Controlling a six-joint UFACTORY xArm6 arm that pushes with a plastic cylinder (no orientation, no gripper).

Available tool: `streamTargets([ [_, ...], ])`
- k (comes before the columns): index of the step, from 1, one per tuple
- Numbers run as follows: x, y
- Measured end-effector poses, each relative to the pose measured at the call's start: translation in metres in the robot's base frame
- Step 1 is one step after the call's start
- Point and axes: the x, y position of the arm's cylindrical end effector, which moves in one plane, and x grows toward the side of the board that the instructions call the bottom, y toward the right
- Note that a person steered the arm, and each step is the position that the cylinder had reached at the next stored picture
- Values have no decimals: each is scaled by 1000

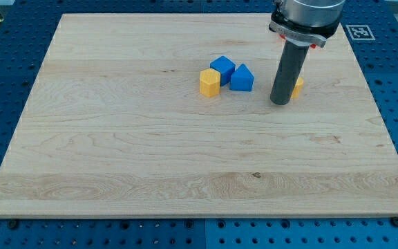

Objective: Push the yellow heart to the bottom side of the red star

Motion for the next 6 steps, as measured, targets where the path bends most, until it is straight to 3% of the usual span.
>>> streamTargets([
  [3, -6, 0],
  [5, -48, 0],
  [6, -48, 6],
])
